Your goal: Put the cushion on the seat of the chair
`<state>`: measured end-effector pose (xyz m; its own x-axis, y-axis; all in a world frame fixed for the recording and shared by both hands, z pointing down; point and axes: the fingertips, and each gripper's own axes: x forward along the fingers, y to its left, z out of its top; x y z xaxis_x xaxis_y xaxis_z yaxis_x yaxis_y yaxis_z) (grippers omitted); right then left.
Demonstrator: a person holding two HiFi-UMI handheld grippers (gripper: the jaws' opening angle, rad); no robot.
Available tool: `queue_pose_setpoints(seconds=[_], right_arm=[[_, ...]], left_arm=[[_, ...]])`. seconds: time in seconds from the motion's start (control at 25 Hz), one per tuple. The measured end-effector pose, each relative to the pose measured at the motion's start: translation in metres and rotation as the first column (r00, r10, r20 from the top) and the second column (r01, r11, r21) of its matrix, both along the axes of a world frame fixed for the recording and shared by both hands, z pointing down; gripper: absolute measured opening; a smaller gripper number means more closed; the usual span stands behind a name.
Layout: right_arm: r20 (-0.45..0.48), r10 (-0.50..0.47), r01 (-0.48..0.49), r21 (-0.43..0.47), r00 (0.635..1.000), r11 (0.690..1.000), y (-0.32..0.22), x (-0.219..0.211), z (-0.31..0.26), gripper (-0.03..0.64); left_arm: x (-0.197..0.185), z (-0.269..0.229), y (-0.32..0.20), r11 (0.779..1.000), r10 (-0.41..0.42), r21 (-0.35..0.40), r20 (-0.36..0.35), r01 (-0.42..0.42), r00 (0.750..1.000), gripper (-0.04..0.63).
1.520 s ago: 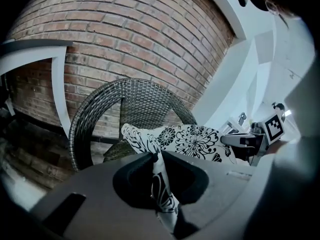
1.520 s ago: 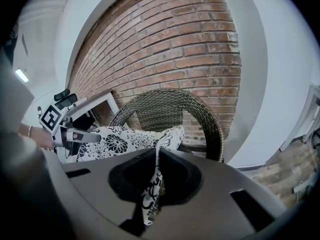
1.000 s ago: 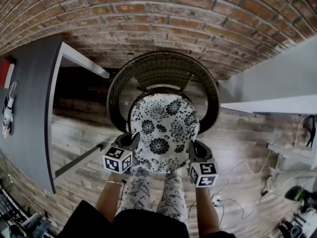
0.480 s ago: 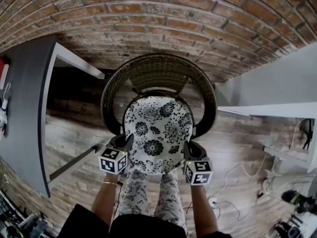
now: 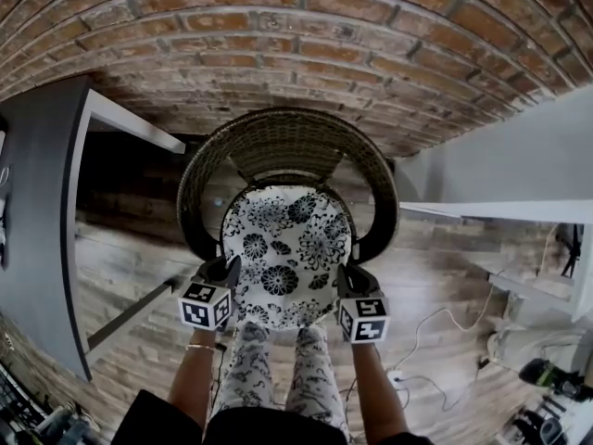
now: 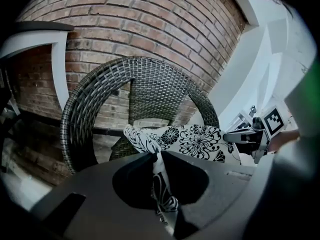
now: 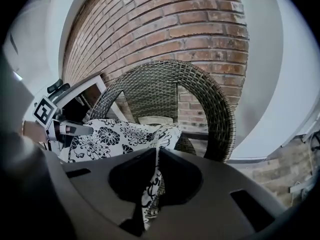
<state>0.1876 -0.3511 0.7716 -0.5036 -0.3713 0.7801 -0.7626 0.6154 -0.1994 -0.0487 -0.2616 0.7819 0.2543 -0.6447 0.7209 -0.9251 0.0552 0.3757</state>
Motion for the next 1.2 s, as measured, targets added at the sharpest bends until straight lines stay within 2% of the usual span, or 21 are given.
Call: queue_pose_setpoints(seconds=[0.52,1.2], right_arm=[[-0.023,-0.010,0.010,0.003,1.000,1.000,-0.012,-0.004,0.014,0.020],[-0.098,-0.030,0.028,-0.026,0.995,0.999,-0.032,0.004,0.042,0.020]], left_arm=[[-0.009,0.012,-0.010,1.000,0.005,-0.016,0.027,-0.004,1.000,0.017],[-0.017,0.044,-0.014,0.997,-0.053,-0.059,0.024,0.054,0.998,0.020]])
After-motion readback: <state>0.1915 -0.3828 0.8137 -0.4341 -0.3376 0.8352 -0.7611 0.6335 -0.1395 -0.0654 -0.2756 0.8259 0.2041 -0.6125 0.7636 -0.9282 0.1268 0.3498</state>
